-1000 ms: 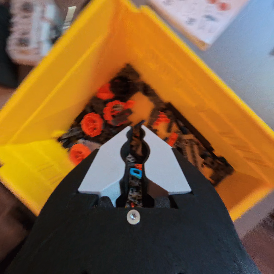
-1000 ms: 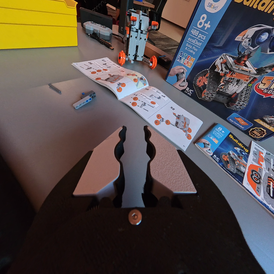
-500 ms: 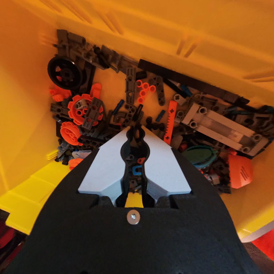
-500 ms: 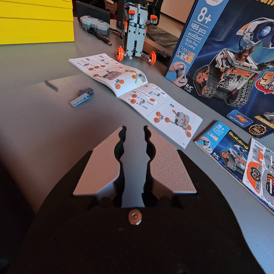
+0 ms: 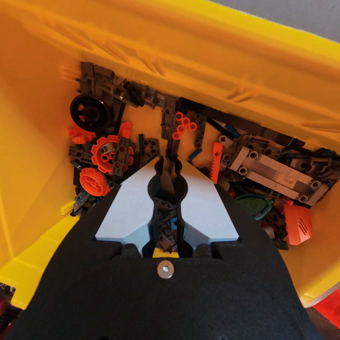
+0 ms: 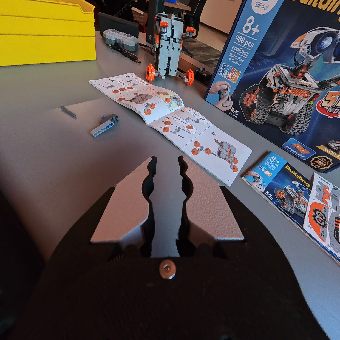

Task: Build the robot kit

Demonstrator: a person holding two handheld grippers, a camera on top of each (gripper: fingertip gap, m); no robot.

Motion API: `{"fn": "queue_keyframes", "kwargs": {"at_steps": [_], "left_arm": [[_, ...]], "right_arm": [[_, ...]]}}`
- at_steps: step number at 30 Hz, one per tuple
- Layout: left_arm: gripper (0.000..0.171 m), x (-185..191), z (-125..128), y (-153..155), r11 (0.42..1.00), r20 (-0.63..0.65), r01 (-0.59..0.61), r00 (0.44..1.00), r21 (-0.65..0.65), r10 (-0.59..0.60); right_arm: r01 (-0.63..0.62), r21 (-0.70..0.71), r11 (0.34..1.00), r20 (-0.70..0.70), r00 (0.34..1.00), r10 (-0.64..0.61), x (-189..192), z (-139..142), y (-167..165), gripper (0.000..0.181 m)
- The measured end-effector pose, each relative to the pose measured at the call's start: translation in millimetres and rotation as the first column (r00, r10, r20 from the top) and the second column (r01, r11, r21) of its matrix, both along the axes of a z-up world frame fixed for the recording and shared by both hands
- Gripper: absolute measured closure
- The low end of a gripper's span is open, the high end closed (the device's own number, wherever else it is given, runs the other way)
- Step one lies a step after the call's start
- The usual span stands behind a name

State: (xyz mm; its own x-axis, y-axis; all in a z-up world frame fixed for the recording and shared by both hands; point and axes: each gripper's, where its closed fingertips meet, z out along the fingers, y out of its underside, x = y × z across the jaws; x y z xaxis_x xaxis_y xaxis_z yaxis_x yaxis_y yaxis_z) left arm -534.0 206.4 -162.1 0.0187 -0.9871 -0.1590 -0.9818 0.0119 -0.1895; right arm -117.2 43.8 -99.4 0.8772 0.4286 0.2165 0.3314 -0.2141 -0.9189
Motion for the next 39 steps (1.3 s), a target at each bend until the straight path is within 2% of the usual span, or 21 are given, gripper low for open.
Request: {"fn": "queue_keyframes", "kwargs": {"at_steps": [5, 11, 17, 21, 24, 26, 29, 31, 34, 36, 39], "left_arm": [[0.165, 0.1, -0.7, -1.8, 0.998, 0.043, -0.043, 0.998, -0.048, 0.045], [0.171, -10.8, 0.4, -3.2, 0.997, -0.025, -0.065, 0.998, -0.032, 0.064], [0.171, -1.8, 24.3, -3.7, 0.989, 0.103, -0.118, 0.987, -0.089, 0.127], [0.171, 13.0, 54.4, -1.5, 0.984, 0.259, -0.149, 0.951, -0.099, 0.17], [0.171, 23.5, 97.0, -3.5, 0.977, 0.439, -0.21, 0.874, -0.043, 0.207], [0.171, 33.7, 134.1, -11.8, 0.968, 0.563, -0.252, 0.799, -0.002, 0.21], [0.171, 73.7, 184.2, -42.7, 0.969, 0.723, -0.248, 0.665, -0.025, 0.188], [0.171, 113.3, 198.6, -69.5, 0.977, 0.763, -0.206, 0.624, -0.048, 0.169], [0.171, 187.7, 201.3, -110.3, 0.99, 0.808, -0.123, 0.575, -0.072, 0.13], [0.171, 242.5, 194.4, -136.8, 0.992, 0.834, -0.046, 0.538, -0.118, 0.124], [0.171, 321.0, 181.3, -157.2, 0.98, 0.868, 0.02, 0.468, -0.198, 0.166]], "right_arm": [[-0.003, 0.008, 1.0, 0.004, 1.0, 0.003, -0.7, 1.6, -1.1, 0.157], [-0.016, 0.007, 1.0, -0.019, 1.0, 0.017, -2.2, 3.1, -1.8, 0.157], [-0.016, 0.014, 1.0, -0.017, 1.0, 0.016, -2.2, 4.4, -2.4, 0.157], [-0.01, 0.014, 1.0, -0.025, 1.0, 0.01, -0.5, 5.1, -2.4, 0.157], [-0.009, 0.021, 1.0, -0.038, 0.999, 0.009, 0.0, 7.1, -2.0, 0.157], [-0.012, 0.014, 1.0, -0.045, 0.999, 0.012, -0.6, 6.1, -0.7, 0.157], [-0.019, 0.005, 1.0, -0.062, 0.998, 0.019, -1.7, 5.4, 1.4, 0.157], [-0.027, 0.008, 1.0, -0.092, 0.995, 0.028, -2.7, 8.0, 1.3, 0.156], [-0.035, 0.045, 0.998, -0.175, 0.984, 0.043, -0.8, 21.7, -2.4, 0.157], [-0.038, 0.066, 0.997, -0.258, 0.965, 0.054, 4.3, 35.2, -7.8, 0.156], [-0.068, 0.08, 0.994, -0.373, 0.923, 0.093, 15.8, 57.3, -25.4, 0.153]]}}
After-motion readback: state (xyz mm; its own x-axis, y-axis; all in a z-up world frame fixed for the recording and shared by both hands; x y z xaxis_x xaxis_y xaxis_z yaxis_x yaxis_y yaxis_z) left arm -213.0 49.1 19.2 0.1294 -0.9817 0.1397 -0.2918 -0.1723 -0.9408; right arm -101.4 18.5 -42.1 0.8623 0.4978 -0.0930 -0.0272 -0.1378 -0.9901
